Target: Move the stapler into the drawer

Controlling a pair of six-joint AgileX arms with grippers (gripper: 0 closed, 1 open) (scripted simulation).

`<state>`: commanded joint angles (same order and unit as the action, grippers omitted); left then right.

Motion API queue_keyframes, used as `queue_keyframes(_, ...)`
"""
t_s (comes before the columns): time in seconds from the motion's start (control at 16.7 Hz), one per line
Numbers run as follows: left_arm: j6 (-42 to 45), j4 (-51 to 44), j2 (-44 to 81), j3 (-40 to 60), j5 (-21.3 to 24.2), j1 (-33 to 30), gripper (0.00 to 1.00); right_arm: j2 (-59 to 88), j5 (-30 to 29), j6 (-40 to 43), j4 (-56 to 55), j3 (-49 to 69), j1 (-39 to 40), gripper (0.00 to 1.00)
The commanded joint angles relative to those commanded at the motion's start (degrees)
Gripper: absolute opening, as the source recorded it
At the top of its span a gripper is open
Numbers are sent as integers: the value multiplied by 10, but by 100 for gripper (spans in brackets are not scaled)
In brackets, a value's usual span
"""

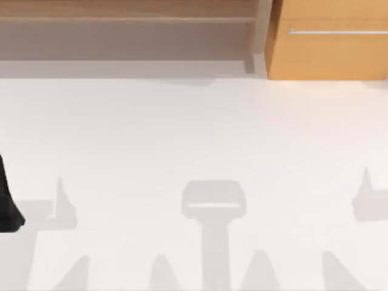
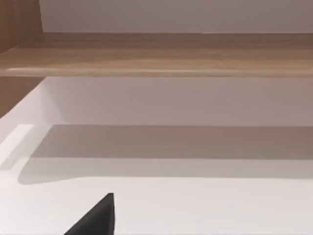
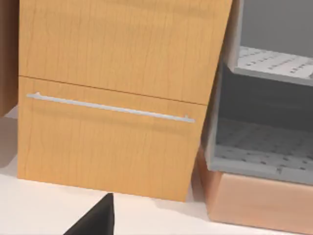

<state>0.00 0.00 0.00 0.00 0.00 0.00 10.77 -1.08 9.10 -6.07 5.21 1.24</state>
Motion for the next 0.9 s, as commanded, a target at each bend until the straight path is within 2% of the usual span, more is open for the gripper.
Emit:
queue_keyframes(0.3, 0, 0, 0, 0, 0, 0, 100, 217, -14, 160, -119, 96, 26, 100)
queue_keyframes(0.9, 0, 0, 0, 0, 0, 0, 100, 804, -67, 558, -454, 344, 75, 100)
